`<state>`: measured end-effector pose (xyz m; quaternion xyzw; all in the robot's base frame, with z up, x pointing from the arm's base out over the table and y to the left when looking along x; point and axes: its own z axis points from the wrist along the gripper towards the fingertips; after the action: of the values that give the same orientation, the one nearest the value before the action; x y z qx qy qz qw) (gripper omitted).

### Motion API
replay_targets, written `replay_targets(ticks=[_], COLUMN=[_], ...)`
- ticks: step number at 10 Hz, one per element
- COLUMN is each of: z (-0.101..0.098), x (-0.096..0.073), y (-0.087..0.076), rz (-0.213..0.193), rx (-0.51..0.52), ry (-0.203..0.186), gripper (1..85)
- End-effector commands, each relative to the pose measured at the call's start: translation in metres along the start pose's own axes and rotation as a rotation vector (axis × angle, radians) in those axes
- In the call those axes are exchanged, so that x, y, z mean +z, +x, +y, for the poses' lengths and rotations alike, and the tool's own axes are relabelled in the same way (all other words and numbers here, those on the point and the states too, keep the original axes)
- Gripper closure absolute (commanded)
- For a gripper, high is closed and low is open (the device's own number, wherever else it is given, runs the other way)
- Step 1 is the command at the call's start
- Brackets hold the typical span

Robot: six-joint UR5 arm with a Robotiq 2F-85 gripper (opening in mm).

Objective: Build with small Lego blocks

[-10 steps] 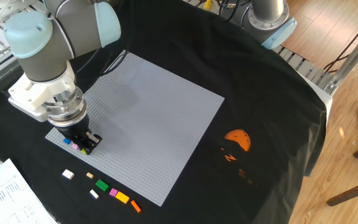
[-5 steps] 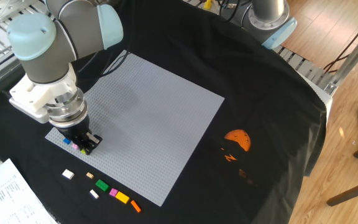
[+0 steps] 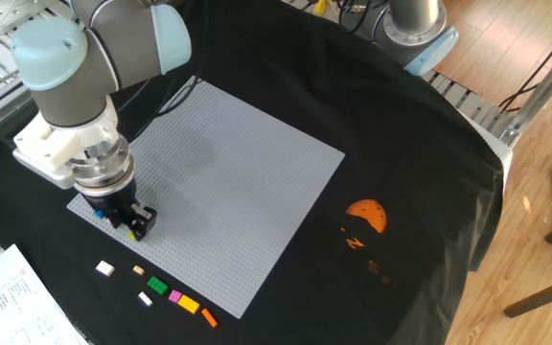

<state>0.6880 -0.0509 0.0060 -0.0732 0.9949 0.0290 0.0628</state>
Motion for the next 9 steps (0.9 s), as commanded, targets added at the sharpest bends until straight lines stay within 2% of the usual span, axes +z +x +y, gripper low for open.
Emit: replay_targets(ticks=[1,2,3,5,6,8,9], z=[0.0018,0.0019,0.0005,-0.0007,-0.001,-0.0018,-0.0023], x=[0.0022,0.003,0.0031,0.0027,0.0008,-0.0011,-0.0011], y=[-0.0037,-0.0031,-0.0028,-0.0026,-0.0003,0.003,0.0035], rz=[-0.013,-0.011,-0.011,-0.01,-0.002,0.009,0.009], rx=[0.004,0.008,0.009,0.015,0.022,0.032,0.032], ry=[-0.013,-0.013,-0.009,-0.004,-0.002,0.001,0.001], gripper=[38.3,40.3,47.0,63.0,74.0,83.7,83.7])
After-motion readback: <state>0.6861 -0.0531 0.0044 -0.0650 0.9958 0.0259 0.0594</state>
